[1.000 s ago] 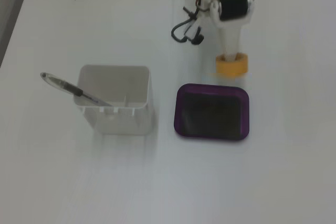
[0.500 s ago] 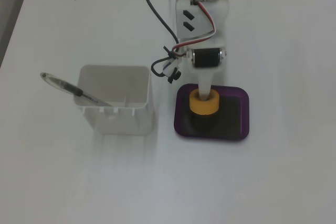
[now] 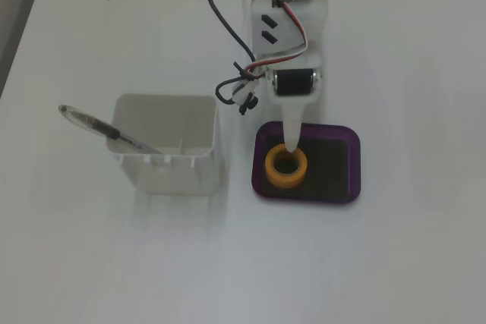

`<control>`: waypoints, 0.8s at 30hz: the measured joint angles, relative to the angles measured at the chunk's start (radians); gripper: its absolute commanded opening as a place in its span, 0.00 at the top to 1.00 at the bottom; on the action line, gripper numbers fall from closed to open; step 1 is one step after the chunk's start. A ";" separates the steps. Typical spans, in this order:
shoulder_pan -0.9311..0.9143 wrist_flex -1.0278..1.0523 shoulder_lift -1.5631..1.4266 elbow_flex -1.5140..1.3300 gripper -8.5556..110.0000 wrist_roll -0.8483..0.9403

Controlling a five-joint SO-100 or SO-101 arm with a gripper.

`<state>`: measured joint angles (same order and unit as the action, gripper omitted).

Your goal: Grab up the yellow tape and put it in the box.

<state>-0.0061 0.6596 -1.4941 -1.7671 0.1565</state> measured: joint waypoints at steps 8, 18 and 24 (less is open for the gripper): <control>0.018 0.316 -0.227 0.153 0.80 0.000; 0.014 0.604 -0.867 0.049 0.80 -0.009; -0.005 0.609 -1.250 -0.313 0.80 -0.006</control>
<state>-0.0107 1.2686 -2.7443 -2.0801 0.1503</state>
